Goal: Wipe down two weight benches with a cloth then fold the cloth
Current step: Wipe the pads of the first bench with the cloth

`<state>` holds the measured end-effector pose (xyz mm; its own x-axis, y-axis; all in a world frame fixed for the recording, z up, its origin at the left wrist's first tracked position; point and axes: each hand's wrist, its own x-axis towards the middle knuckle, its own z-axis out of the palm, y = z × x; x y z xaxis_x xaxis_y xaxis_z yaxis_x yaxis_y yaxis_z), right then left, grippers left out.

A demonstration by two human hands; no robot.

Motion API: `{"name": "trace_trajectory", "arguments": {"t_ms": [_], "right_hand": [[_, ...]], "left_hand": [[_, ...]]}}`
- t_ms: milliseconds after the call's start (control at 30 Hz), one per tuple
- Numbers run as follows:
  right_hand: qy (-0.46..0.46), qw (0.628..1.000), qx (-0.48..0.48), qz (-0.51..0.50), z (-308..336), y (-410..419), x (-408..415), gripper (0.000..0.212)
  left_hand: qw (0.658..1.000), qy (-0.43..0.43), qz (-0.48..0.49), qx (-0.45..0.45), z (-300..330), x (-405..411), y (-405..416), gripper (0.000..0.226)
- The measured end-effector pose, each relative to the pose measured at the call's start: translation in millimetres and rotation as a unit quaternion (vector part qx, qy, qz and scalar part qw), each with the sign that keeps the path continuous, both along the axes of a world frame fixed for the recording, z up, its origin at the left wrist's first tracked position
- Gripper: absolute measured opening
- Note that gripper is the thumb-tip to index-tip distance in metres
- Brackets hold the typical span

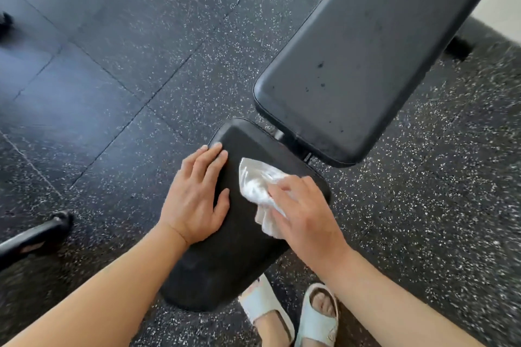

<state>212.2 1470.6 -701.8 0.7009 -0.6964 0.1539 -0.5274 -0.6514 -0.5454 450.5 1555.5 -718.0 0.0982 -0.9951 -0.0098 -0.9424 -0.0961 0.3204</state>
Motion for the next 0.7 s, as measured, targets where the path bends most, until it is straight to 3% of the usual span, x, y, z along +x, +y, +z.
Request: {"name": "trace_trajectory", "arguments": {"t_ms": [133, 467, 700], "right_hand": [[0.013, 0.999, 0.028, 0.034, -2.3, 8.2, -29.7, 0.041], [-0.037, 0.998, -0.039, 0.019, -5.5, -52.4, 106.7, 0.013], [-0.025, 0.999, -0.033, 0.011, -10.4, -59.2, 116.6, 0.011]], "left_hand": [[1.000, 0.007, -0.001, -0.006, 2.5, -0.1, -1.6, 0.067], [0.996, 0.080, 0.019, -0.014, -3.4, 5.0, 1.2, 0.067], [0.995, 0.089, 0.034, -0.005, -3.0, 4.8, 1.3, 0.065]]}}
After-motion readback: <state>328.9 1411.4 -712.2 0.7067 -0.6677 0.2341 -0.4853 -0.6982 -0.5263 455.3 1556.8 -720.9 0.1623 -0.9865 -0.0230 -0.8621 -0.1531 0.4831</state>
